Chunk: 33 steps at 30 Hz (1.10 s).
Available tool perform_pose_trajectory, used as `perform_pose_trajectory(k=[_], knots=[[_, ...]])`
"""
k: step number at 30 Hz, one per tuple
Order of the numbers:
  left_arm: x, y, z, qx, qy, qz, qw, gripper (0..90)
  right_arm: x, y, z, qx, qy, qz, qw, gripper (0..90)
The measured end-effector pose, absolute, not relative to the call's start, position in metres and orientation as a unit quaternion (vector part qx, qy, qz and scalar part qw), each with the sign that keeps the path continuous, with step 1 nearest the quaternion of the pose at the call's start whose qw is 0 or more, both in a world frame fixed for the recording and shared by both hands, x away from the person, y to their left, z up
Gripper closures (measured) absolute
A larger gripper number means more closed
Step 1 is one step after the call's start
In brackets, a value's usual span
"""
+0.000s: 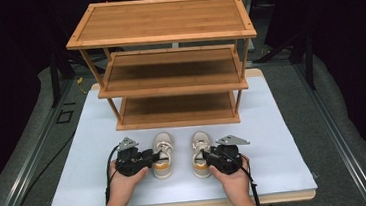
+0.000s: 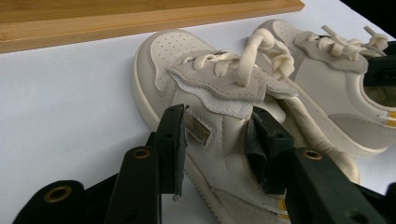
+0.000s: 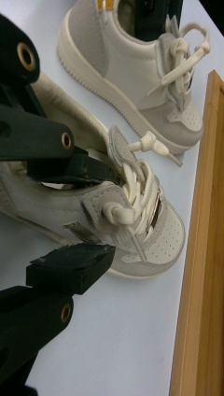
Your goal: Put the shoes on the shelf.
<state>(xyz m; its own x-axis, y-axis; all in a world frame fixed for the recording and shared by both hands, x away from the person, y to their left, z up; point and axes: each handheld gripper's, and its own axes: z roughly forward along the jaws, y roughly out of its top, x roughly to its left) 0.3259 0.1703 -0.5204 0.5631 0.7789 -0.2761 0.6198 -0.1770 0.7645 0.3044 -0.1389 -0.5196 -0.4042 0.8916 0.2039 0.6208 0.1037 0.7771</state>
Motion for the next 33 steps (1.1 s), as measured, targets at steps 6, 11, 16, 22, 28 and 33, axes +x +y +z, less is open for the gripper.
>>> perform_pose_trajectory(k=[6,11,16,22,28,33], knots=[[0.324,0.166,-0.520,0.760,0.462,0.085,0.449,59.5,0.311,-0.122,-0.520,0.514,0.728,0.427,0.149,58.9],[0.324,0.165,-0.520,0.759,0.465,0.085,0.449,59.5,0.312,-0.113,-0.520,0.512,0.730,0.428,0.147,58.8],[0.323,0.161,-0.521,0.754,0.468,0.077,0.456,59.5,0.313,-0.107,-0.521,0.514,0.727,0.431,0.145,58.7],[0.323,0.152,-0.521,0.757,0.462,0.078,0.456,59.2,0.312,-0.101,-0.521,0.521,0.722,0.432,0.146,58.7],[0.322,0.152,-0.522,0.757,0.460,0.083,0.456,59.2,0.309,-0.098,-0.522,0.521,0.722,0.427,0.159,58.6],[0.323,0.155,-0.522,0.754,0.461,0.073,0.462,57.0,0.310,-0.102,-0.523,0.522,0.714,0.442,0.148,54.3]])
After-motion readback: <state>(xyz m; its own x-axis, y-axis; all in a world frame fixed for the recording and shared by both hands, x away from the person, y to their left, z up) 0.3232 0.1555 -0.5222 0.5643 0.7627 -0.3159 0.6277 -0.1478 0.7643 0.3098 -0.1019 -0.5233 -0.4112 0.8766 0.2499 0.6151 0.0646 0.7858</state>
